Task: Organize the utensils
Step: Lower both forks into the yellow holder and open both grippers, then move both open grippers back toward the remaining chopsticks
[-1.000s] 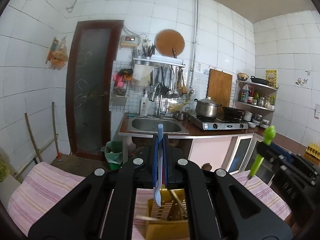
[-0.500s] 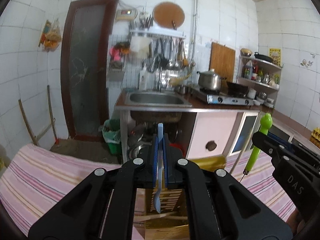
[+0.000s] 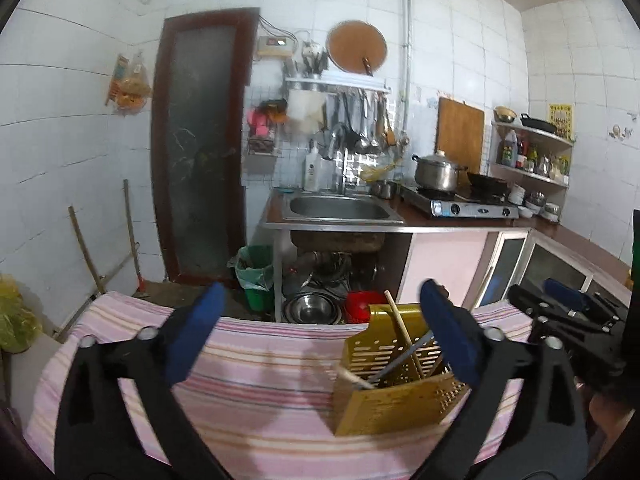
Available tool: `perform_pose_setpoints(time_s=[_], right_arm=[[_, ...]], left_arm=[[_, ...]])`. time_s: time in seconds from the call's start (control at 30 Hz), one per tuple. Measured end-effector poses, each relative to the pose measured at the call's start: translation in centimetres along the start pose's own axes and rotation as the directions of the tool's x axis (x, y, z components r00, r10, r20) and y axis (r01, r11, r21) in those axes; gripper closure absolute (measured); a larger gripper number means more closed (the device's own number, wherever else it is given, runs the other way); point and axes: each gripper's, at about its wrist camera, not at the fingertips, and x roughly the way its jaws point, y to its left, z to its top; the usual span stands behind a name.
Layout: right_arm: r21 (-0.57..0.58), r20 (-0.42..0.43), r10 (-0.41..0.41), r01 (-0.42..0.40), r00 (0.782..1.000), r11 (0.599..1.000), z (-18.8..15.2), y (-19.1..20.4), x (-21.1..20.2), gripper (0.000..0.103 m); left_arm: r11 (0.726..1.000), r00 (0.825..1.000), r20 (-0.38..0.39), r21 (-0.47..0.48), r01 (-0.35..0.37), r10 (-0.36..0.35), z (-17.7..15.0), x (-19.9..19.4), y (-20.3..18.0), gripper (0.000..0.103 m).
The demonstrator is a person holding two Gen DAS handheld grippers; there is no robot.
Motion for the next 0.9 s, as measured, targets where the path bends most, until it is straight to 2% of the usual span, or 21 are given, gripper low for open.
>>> perform_pose_setpoints(time_s=[0.13, 0.27, 0.47, 0.77, 0.9], right_arm=[[0.002, 0.024, -0.030, 0.030, 0.999, 1.000, 0.0, -0.4, -3.6, 0.027], [-0.011, 0.017, -0.036, 0.037, 0.999, 0.999, -1.5, 0.1, -6.4, 0.023], [-0.029, -0.040, -0.050, 0.049, 0.998, 0.998, -6.3, 1.1, -8.3, 0.022], [-0.037, -0.182, -0.058, 0.052, 0.982, 0.998, -12.8, 1.9, -7.3, 0.022], [-0.061, -0.246, -0.082, 0.069, 0.966, 0.996, -15.7, 2.4, -6.3, 0.022]], left_arm=[[1.000, 1.000, -0.017, 0.002, -0.019, 0.019, -0.3, -3.3, 1.3, 0.005], [0.999, 0.999, -0.032, -0.005, -0.034, 0.034, -1.5, -5.5, 2.7, 0.005], [0.997, 0.992, -0.098, -0.013, -0.075, 0.074, -5.7, -6.3, 4.4, 0.005], [0.992, 0.961, -0.248, -0.012, -0.126, 0.119, -13.4, -4.1, 6.5, 0.005], [0.992, 0.931, -0.344, -0.001, -0.128, 0.120, -16.6, -2.3, 6.2, 0.005]])
